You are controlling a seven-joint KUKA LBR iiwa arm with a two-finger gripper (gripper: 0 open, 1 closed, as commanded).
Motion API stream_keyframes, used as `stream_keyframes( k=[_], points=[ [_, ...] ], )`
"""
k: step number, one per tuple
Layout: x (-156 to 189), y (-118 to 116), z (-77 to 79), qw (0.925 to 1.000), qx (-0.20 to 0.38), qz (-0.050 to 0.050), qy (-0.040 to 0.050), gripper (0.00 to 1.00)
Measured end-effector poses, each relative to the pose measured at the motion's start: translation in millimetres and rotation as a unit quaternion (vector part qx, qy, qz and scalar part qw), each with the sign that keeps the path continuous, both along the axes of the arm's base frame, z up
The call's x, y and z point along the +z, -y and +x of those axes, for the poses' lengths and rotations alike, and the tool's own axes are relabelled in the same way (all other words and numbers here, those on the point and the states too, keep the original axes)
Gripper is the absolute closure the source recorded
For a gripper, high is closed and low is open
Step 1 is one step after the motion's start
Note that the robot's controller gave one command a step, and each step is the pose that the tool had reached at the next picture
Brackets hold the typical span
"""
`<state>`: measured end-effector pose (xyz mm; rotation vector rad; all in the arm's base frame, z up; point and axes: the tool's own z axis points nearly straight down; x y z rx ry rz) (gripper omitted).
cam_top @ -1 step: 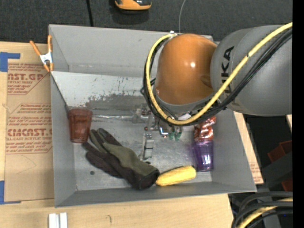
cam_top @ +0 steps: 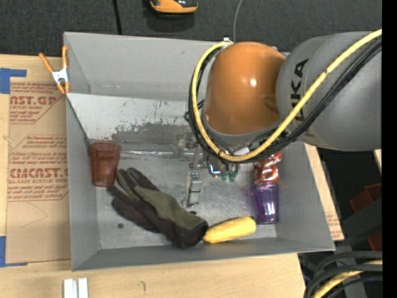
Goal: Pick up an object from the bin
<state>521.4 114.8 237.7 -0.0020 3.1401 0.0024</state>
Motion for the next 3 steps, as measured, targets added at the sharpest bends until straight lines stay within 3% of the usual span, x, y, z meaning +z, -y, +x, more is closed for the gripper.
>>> stream_keyframes(
  k=[1, 2, 3],
  points=[
    [-42, -10, -1.7, 0.9999, 0.015, 0.0, 0.0042, 0.0],
    [-100, -32, 1.5, 0.9958, 0.091, 0.0, 0.0021, 0.0],
    [-137, -29, 13.0, 0.9964, 0.085, 0.0, -0.001, 0.0]
  ],
)
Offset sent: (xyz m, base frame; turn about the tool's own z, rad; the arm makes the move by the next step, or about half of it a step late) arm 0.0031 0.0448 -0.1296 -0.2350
